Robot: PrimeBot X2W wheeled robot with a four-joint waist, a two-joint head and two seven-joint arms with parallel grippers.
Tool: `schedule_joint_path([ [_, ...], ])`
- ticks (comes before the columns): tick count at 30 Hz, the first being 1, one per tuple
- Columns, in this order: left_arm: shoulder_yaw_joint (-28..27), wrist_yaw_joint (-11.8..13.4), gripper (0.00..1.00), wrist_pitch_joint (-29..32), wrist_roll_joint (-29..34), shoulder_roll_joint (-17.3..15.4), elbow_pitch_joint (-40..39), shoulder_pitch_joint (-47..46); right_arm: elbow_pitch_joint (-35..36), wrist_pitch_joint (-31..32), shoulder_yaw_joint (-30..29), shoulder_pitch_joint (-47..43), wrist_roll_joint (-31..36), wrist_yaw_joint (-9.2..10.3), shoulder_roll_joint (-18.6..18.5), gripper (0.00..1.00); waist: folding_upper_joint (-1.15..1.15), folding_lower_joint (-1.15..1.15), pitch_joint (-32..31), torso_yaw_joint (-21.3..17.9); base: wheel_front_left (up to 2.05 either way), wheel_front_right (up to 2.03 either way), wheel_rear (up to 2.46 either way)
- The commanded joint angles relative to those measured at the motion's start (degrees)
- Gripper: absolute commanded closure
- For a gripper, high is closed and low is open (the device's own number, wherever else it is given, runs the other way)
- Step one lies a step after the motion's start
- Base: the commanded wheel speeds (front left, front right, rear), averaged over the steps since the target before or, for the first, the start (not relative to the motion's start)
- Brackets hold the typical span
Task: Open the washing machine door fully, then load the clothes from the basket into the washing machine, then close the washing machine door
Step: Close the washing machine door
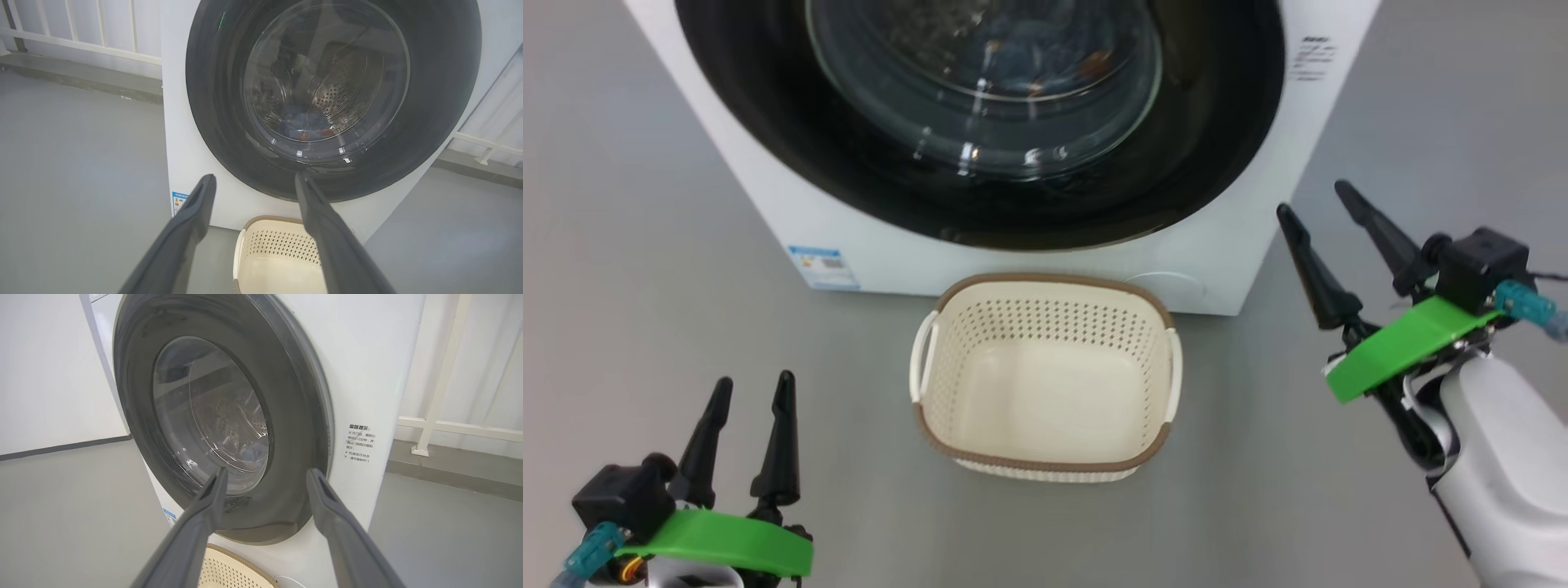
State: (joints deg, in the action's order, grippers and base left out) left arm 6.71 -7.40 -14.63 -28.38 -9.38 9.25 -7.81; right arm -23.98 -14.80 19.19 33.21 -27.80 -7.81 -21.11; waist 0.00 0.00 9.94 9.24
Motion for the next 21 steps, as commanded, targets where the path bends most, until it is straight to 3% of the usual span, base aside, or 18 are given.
schedule_joint_path([
  [1,-2.0,-0.1,0.0,-0.4,0.3,-1.6,-0.8,-0.3,2.0,-0.2,0.2,-2.3,0.4,0.32,0.8,0.0,0.0,0.0,-3.8,-4.0,0.0,0.0,0.0],
  [8,-2.5,-0.1,0.0,-0.4,-0.5,-1.3,-0.6,1.3,5.0,-0.2,-0.8,-8.1,0.8,0.32,3.0,0.0,0.0,0.0,-6.3,-8.4,0.0,0.0,0.0],
  [21,-1.9,-0.1,0.0,-0.4,-3.5,-2.0,-1.1,2.2,10.9,-0.2,-6.5,-17.1,2.9,0.32,5.5,0.0,0.0,0.0,-7.9,-10.7,0.0,0.0,0.0],
])
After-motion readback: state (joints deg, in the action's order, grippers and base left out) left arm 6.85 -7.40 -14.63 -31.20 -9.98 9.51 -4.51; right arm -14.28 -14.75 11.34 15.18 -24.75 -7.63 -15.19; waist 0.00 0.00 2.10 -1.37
